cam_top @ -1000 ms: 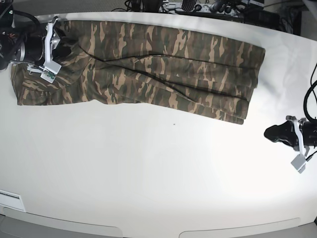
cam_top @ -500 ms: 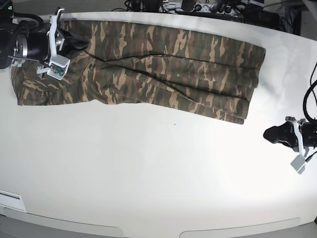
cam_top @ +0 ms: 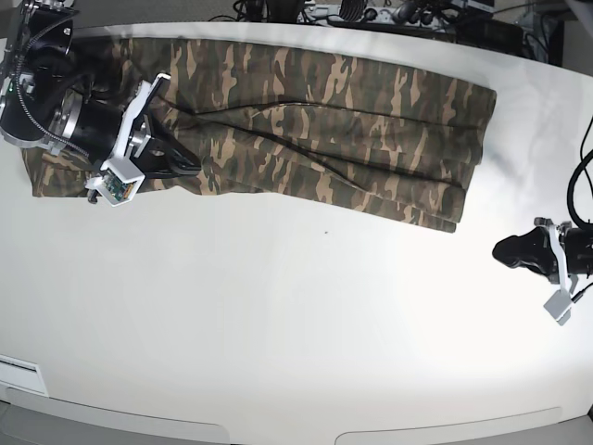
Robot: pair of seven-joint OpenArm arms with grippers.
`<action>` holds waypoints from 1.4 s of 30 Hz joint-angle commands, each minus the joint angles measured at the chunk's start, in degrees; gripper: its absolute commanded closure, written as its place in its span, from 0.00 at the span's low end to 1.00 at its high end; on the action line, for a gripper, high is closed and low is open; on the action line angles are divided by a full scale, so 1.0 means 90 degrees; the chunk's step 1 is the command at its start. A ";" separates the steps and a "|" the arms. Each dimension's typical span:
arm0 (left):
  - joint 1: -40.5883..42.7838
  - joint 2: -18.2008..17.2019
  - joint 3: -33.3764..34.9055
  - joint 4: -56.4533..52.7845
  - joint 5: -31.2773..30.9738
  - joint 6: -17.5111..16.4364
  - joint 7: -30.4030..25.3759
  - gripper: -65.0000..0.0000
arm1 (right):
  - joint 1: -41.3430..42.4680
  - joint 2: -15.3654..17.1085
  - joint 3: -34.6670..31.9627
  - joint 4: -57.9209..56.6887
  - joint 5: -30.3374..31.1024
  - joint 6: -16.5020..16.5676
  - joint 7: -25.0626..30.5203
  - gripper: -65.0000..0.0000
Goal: Fold the T-shirt properly
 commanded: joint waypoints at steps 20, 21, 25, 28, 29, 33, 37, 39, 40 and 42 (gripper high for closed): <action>-0.0143 0.2120 0.1341 0.0248 0.2635 0.0083 -0.0304 1.00 | -0.0512 0.0085 0.0170 0.0068 -0.2409 -0.0457 0.0520 1.00; -0.0143 0.2113 0.1469 0.0248 0.2620 0.0063 -0.0199 1.00 | -0.0512 0.0087 0.0170 0.0068 -0.2409 -0.0457 0.0532 1.00; -0.0143 0.2067 0.1909 0.0248 0.2606 -0.0052 -0.0032 1.00 | -0.0512 0.0083 0.0170 0.0068 -0.2404 -0.0457 0.0537 1.00; -0.0143 0.2035 0.2011 0.0250 0.2569 -0.0052 0.0017 1.00 | -0.0505 0.0083 0.0170 0.0068 -0.2407 -0.0459 0.0597 1.00; -0.0155 0.2025 0.2004 0.0250 0.2499 -0.0052 0.0053 1.00 | -0.0495 0.0083 0.0170 0.0068 -0.2404 -0.0461 0.0639 1.00; -0.0313 0.1943 0.2001 0.0316 0.1530 -0.0052 0.0393 1.00 | -0.0478 0.0083 0.0170 0.0068 -0.2404 -0.0449 0.0702 1.00; -0.0525 0.1727 0.1996 0.0396 0.0933 -0.0052 0.0393 1.00 | -0.0478 0.0083 0.0170 0.0068 -0.2429 -0.0449 0.0704 1.00; -0.0697 0.1549 0.1989 0.0396 0.1042 -0.0052 0.0393 1.00 | -0.0478 0.0083 0.0170 0.0068 -0.2433 -0.0464 0.0775 1.00; -0.0804 0.1435 0.1989 0.0393 0.1209 -0.0052 0.0393 1.00 | -0.0476 0.0083 0.0170 0.0068 -0.2453 -0.0466 0.0811 1.00; -0.1015 0.1197 0.1982 0.0393 0.1421 0.0209 0.0352 1.00 | -0.0466 0.0085 0.0170 0.0070 -0.2732 -0.0590 0.0896 1.00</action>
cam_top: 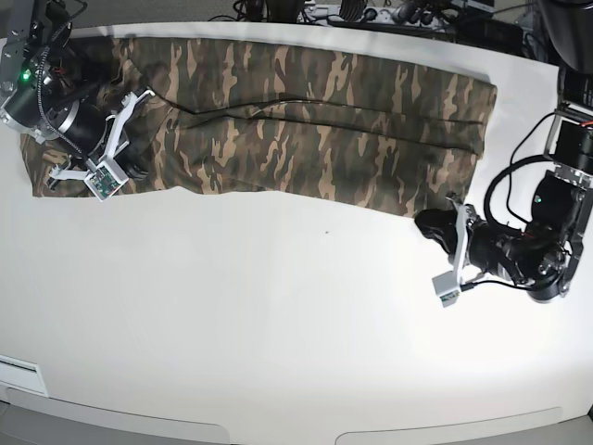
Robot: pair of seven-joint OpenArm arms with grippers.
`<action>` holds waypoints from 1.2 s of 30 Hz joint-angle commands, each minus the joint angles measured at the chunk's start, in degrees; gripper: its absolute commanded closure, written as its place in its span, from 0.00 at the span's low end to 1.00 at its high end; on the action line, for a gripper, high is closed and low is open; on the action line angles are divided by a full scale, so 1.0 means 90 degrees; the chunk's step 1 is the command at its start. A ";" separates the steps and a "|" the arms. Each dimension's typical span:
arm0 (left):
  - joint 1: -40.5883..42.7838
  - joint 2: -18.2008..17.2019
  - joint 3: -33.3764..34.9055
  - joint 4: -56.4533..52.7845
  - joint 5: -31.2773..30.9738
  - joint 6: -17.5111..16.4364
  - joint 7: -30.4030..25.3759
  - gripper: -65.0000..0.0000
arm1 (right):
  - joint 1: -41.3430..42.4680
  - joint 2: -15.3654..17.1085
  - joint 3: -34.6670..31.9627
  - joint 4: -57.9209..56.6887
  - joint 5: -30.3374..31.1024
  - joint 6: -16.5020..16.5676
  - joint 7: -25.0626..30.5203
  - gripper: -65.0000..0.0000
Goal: Fold the T-shirt properly
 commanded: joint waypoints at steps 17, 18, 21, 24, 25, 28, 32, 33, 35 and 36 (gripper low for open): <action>0.0930 -0.0427 -0.0080 0.1156 -0.1725 -0.0192 0.0004 1.00 | 0.0063 0.0078 0.0168 0.0090 -0.0974 -0.1163 0.0209 1.00; 0.0984 -0.0457 -0.0080 0.1307 -0.1725 -0.0192 0.0004 1.00 | 0.0015 0.0078 0.0250 0.0090 -0.0988 -0.1275 0.0202 1.00; 0.1219 -0.0634 -0.0080 0.1569 -0.1725 -0.0257 0.0004 1.00 | -0.0260 0.0078 0.0471 0.0090 -0.0984 -0.1610 0.0010 1.00; 0.1508 -0.0741 -0.0080 0.1591 -0.1725 -0.0265 0.0004 1.00 | -0.0656 0.0078 0.0590 0.0087 -0.0984 -0.1688 -0.0155 1.00; 0.1598 -0.0750 -0.0080 0.1591 -0.1725 -0.0262 0.0004 1.00 | -0.0760 0.0078 0.0590 0.0083 -0.0979 -0.1676 -0.0148 1.00; 0.1804 -0.0748 -0.0080 0.1588 -0.1270 -0.0262 0.0004 1.00 | -0.0964 0.0034 0.0588 0.0061 -0.0799 -0.1396 -0.0029 1.00; 0.2232 -0.0746 -0.0080 0.1579 -0.0083 -0.0180 -0.0335 1.00 | -0.1003 0.0007 0.0583 -0.0486 -0.1037 -0.1239 0.0379 1.00; 0.2363 -0.0746 -0.0080 0.1576 0.0187 -0.0160 -0.0476 1.00 | -0.1003 0.0007 0.0585 -0.0748 -0.1081 -0.1241 0.0461 1.00; 0.2599 -0.0748 -0.0080 0.1540 0.0602 -0.0163 -0.0746 1.00 | -0.0962 0.0007 0.0583 -0.1336 -0.1076 -0.1209 0.0673 1.00; 0.2684 -0.0733 -0.0080 0.1508 0.0775 -0.0163 -0.0872 1.00 | -0.0884 0.0007 0.0583 -0.1627 -0.1073 -0.1141 0.0716 1.00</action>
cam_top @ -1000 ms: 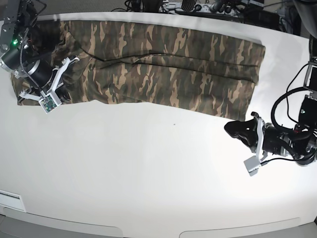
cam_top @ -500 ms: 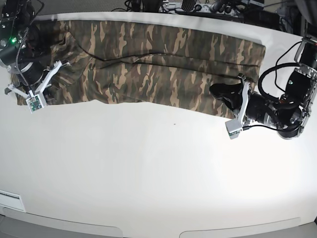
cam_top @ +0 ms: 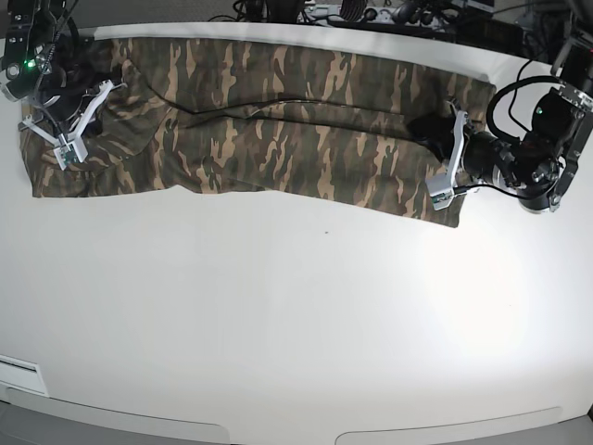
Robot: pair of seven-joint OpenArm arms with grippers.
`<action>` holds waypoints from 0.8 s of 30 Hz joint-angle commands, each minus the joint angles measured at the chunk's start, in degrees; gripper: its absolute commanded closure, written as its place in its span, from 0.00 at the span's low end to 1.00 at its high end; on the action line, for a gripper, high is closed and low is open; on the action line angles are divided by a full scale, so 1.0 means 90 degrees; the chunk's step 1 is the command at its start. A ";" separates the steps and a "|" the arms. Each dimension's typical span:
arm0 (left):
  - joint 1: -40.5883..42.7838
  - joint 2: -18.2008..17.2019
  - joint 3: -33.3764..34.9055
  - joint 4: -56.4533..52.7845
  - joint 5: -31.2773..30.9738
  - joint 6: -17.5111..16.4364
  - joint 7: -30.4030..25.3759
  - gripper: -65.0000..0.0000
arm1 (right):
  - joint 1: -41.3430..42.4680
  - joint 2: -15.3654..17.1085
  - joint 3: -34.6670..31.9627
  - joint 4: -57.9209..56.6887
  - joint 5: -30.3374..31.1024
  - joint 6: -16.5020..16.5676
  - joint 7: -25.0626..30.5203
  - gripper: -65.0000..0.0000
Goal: Fold the T-shirt properly
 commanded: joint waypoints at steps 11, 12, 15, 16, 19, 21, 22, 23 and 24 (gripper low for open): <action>0.0362 -0.0010 -0.0002 -0.0415 0.1996 0.0488 -0.1061 1.00 | 0.0947 0.0102 0.0056 -0.0993 -0.0080 0.0041 -0.0068 1.00; 0.0313 0.0024 -0.0002 -0.0464 0.2178 0.0583 -0.1214 1.00 | 0.1018 0.0100 0.0056 -0.0993 -0.0083 0.0005 -0.0068 1.00; 0.0131 0.0228 -0.0002 -0.0724 0.2504 0.0704 -0.1370 1.00 | 0.1192 0.0102 0.0056 -0.0993 -0.0185 -0.0177 -0.0063 1.00; 0.0068 0.0311 -0.0002 -0.0831 0.2518 0.0704 -0.1360 1.00 | 0.1219 0.0102 0.0056 -0.0993 -0.0221 -0.0175 -0.0039 1.00; 0.0034 0.0476 -0.0002 -0.1032 0.2506 0.0707 -0.1309 1.00 | 0.1304 0.0102 0.0056 -0.0993 -0.0216 -0.0095 -0.0015 1.00; 0.0032 0.0488 -0.0002 -0.1027 0.2300 0.0704 -0.1066 1.00 | 0.1392 0.0104 0.0056 -0.0993 -0.0226 -0.0022 -0.0036 1.00; 0.0012 0.0483 -0.0019 -0.1008 0.2130 0.0699 -0.0930 1.00 | 0.1430 0.0119 0.0058 -0.0993 -0.0221 -0.0024 -0.0053 1.00; 0.0015 0.0483 -0.0075 -0.0967 0.1945 0.0699 -0.0792 1.00 | 0.1486 0.0136 0.0058 -0.0993 -0.0214 -0.0022 -0.0066 1.00; 0.0019 0.0483 -0.0146 -0.0911 0.1741 0.0699 -0.0648 1.00 | 0.1530 0.0153 0.0061 -0.0993 -0.0219 -0.0027 -0.0090 1.00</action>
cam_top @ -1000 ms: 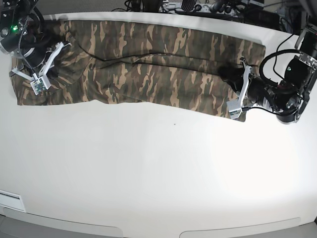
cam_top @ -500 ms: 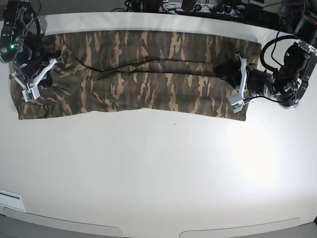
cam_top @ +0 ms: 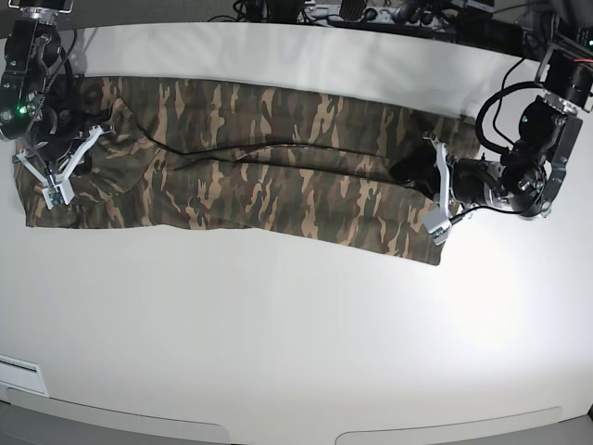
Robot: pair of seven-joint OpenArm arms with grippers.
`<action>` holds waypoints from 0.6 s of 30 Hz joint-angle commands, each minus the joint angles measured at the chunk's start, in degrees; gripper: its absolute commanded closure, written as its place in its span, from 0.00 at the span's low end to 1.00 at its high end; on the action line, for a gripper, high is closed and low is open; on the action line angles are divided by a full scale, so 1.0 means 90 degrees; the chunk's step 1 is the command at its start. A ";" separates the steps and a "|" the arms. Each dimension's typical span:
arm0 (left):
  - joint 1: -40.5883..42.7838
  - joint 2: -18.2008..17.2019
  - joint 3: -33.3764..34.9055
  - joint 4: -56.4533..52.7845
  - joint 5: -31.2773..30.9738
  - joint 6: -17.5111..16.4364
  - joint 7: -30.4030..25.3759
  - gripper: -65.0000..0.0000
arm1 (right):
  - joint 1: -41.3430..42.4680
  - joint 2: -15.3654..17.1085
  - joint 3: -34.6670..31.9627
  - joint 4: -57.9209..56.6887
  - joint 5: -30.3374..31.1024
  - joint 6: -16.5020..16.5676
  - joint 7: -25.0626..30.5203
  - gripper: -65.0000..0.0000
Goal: Fold the T-shirt properly
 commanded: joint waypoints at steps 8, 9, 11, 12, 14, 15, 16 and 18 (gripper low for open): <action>0.0100 -0.0410 -0.0976 0.0080 -0.0359 0.0158 0.1484 1.00 | 0.0124 0.0248 0.0046 0.0092 0.0046 -0.0024 -0.0175 1.00; 0.0097 -0.0459 -0.1222 0.0102 -0.0481 0.0083 0.1484 1.00 | 0.0148 0.0250 0.0046 0.0092 0.0046 -0.0046 -0.0233 1.00; 0.0102 -0.0544 -0.1770 0.0151 -0.0794 -0.0007 0.1525 1.00 | 0.0189 0.0250 0.0046 0.0092 0.0046 -0.0075 -0.0291 1.00; 0.0102 -0.0576 -0.2052 0.0155 -0.0998 -0.0029 0.1530 1.00 | 0.0202 0.0248 0.0046 0.0092 0.0046 -0.0102 -0.0299 1.00; 0.0107 -0.0588 -0.2691 0.0155 -0.1338 -0.0027 0.1535 1.00 | 0.0236 0.0248 0.0046 0.0092 0.0046 -0.0119 -0.0299 1.00; 0.0121 -0.0578 -0.3028 0.0153 -0.1447 -0.0027 0.1540 1.00 | 0.0257 0.0248 0.0046 0.0092 0.0049 -0.0119 -0.0296 1.00; 0.0155 -0.0554 -0.3385 0.0151 -0.1520 -0.0027 0.1540 1.00 | 0.0270 0.0248 0.0046 0.0092 0.0046 -0.0124 -0.0296 1.00; 0.0374 -0.0512 -0.4048 0.0121 -0.1583 -0.0027 0.1494 1.00 | 0.0265 0.0248 0.0046 0.0092 0.0046 -0.0158 -0.0299 1.00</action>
